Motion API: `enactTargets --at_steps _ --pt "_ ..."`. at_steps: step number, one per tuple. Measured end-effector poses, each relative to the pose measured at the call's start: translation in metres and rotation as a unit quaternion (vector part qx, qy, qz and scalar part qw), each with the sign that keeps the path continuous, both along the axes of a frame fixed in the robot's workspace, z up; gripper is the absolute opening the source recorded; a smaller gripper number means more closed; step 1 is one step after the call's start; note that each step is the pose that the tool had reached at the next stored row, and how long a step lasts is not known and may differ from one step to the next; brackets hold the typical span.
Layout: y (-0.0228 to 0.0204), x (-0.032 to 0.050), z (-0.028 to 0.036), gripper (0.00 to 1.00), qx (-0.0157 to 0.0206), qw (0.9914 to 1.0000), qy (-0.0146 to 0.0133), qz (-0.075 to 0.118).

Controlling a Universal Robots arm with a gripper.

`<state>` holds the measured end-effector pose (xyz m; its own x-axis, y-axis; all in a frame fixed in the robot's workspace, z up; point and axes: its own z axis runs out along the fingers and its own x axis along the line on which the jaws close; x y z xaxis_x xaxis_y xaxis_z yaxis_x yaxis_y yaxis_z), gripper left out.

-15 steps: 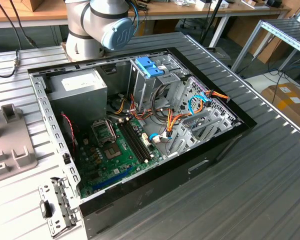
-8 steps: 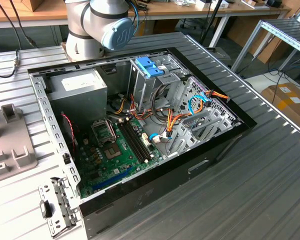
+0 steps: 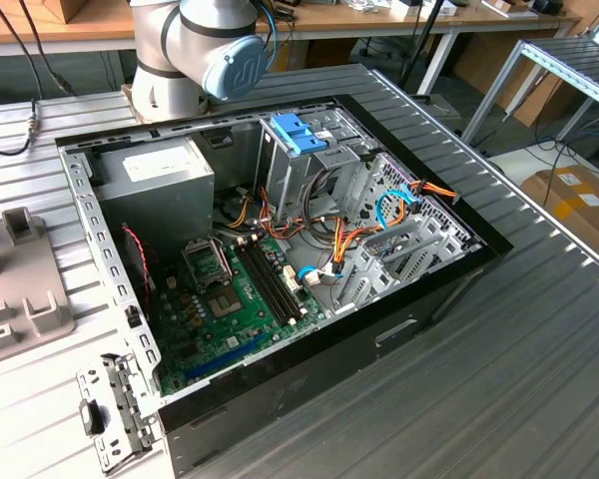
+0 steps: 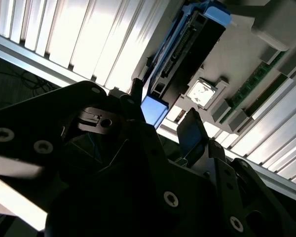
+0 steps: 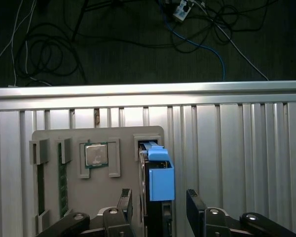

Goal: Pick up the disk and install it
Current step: 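Pick up the disk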

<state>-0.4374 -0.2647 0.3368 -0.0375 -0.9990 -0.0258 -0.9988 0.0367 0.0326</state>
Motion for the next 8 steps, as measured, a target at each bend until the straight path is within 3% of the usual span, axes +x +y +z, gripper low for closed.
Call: enactTargets --at_steps 8 --pt "0.0006 0.0000 -0.0013 0.56 0.0000 1.00000 0.0000 0.000"
